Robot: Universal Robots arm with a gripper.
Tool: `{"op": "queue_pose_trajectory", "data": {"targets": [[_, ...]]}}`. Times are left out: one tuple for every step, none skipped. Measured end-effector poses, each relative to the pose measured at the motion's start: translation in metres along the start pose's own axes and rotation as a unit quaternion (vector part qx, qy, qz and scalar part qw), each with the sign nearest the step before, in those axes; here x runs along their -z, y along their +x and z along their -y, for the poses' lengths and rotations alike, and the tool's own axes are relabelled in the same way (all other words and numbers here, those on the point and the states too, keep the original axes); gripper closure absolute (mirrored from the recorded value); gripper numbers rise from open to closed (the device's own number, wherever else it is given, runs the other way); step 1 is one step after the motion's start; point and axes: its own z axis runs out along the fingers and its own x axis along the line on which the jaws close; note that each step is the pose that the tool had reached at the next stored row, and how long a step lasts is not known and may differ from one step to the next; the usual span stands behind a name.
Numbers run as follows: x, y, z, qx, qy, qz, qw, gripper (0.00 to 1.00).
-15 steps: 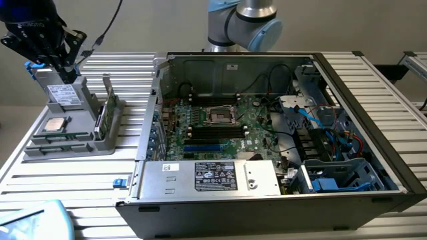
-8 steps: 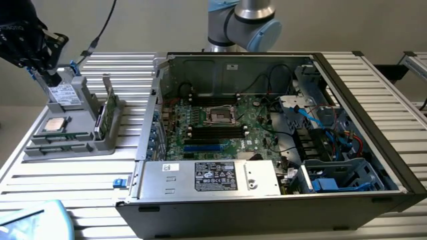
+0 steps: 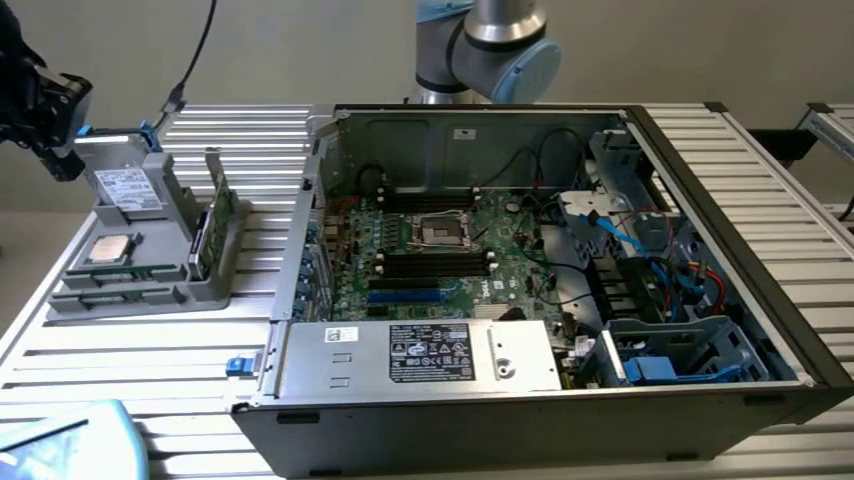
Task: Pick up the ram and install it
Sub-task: 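Reach for the ram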
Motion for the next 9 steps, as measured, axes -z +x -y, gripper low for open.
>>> {"op": "queue_pose_trajectory", "data": {"targets": [[-0.0011, 0.003, 0.0004, 0.000, 0.0000, -0.0001, 1.0000, 0.90], [-0.0024, 0.005, 0.0005, 0.000, -0.0001, -0.0007, 1.0000, 0.90], [-0.0036, 0.005, 0.0007, 0.000, 0.0000, -0.0017, 1.0000, 0.90], [-0.0049, 0.006, 0.0008, 0.000, 0.0002, -0.0030, 1.0000, 0.90], [-0.0065, 0.007, 0.0009, 0.000, 0.0002, -0.0040, 1.0000, 0.90], [-0.0080, 0.007, 0.0010, 0.000, 0.0003, -0.0049, 1.0000, 0.90], [-0.0096, 0.008, 0.0011, 0.000, 0.0003, -0.0057, 1.0000, 0.90], [-0.0114, 0.009, 0.0012, 0.000, 0.0004, -0.0063, 1.0000, 0.90], [-0.0130, 0.010, 0.0014, 0.000, 0.0004, -0.0069, 1.0000, 0.90]]}}
